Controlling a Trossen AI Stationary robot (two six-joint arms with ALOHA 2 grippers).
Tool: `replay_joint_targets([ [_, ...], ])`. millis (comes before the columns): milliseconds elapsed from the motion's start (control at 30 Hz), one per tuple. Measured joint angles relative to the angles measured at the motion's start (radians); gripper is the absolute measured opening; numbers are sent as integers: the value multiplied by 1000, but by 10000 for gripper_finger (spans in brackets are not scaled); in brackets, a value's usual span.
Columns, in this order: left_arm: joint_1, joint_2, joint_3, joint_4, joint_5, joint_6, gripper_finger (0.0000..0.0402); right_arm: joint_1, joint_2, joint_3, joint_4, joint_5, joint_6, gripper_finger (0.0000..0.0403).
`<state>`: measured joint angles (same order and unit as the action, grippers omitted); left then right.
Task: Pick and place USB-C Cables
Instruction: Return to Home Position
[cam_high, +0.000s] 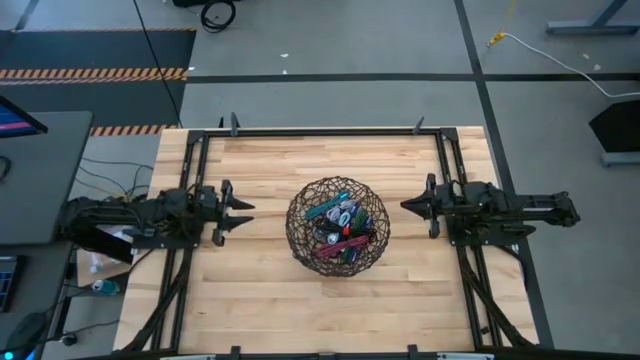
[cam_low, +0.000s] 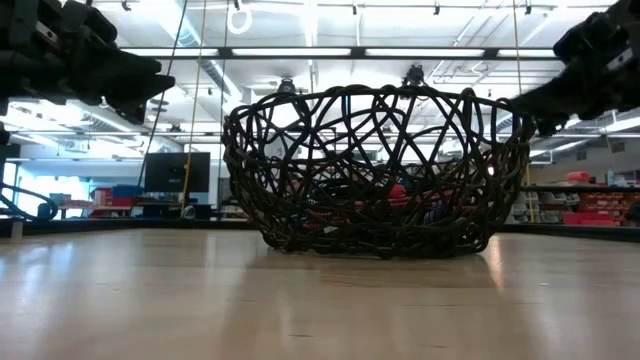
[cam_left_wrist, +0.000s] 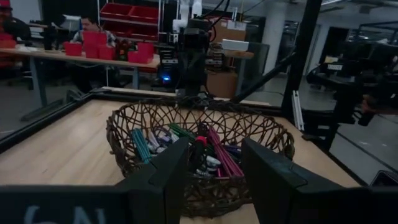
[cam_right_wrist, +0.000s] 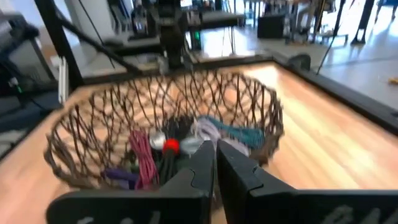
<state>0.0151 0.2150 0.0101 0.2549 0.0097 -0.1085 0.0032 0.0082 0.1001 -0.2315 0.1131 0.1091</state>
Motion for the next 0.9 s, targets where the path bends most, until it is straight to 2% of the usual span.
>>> replay_joint_targets([
  [133, 0, 0, 0, -15, 0, -3, 156, 0, 0, 0, -57, 1, 7, 25],
  [367, 0, 0, 0, -14, 0, -7, 156, 0, 0, 0, -56, -1, -57, 25],
  [900, 0, 0, 0, -13, -1, -11, 156, 0, 0, 0, -47, -2, -31, 25],
])
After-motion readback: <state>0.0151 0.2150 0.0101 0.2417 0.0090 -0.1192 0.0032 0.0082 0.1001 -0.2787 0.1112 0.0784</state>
